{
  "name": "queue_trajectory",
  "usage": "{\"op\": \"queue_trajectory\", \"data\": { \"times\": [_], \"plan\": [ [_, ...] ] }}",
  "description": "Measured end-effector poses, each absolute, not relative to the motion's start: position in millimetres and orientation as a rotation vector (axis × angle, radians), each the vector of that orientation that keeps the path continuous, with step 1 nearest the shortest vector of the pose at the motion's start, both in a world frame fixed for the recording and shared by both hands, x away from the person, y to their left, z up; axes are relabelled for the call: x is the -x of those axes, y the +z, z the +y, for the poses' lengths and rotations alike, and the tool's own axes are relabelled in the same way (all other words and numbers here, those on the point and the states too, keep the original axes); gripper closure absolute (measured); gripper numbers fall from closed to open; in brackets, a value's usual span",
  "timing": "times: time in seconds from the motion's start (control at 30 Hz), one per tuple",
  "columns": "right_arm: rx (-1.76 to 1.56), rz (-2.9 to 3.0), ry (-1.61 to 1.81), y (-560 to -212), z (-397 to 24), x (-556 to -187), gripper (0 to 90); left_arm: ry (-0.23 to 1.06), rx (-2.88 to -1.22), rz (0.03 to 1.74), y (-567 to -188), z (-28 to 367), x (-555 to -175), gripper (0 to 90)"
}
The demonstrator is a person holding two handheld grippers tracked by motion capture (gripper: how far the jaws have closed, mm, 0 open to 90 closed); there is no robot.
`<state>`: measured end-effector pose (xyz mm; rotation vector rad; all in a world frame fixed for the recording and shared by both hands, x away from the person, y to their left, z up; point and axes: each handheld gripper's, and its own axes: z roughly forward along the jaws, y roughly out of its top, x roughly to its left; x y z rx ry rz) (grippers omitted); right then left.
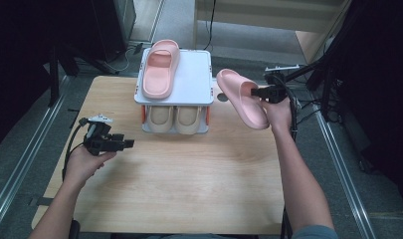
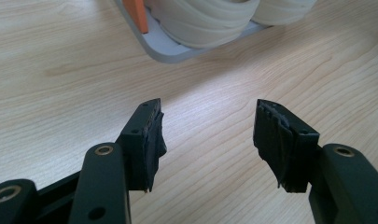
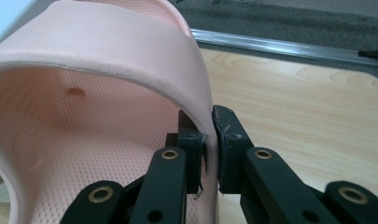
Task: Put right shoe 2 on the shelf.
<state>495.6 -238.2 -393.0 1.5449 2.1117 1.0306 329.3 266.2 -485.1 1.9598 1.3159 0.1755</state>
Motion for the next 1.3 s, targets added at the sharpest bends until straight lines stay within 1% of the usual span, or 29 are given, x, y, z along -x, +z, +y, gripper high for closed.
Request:
{"op": "queue_trajectory", "data": {
  "times": [0.27,0.57,0.8,1.1,1.3],
  "plan": [
    [-1.540,2.101,1.025,-363,-221,-505,83.2,0.199,-1.996,1.308,-484,262,-338,42.7],
    [-1.538,2.079,1.029,-331,-198,-519,83.0,0.185,-1.994,1.276,-484,258,-346,42.9],
    [-1.546,2.087,0.970,-331,-168,-535,82.6,0.180,-1.980,1.248,-484,255,-349,43.1],
    [-1.523,2.106,0.877,-330,-122,-554,81.7,0.185,-2.012,1.224,-483,252,-350,43.1],
    [-1.536,2.086,0.843,-331,-102,-563,81.4,0.186,-2.006,1.219,-482,250,-350,43.1]
  ]
}}
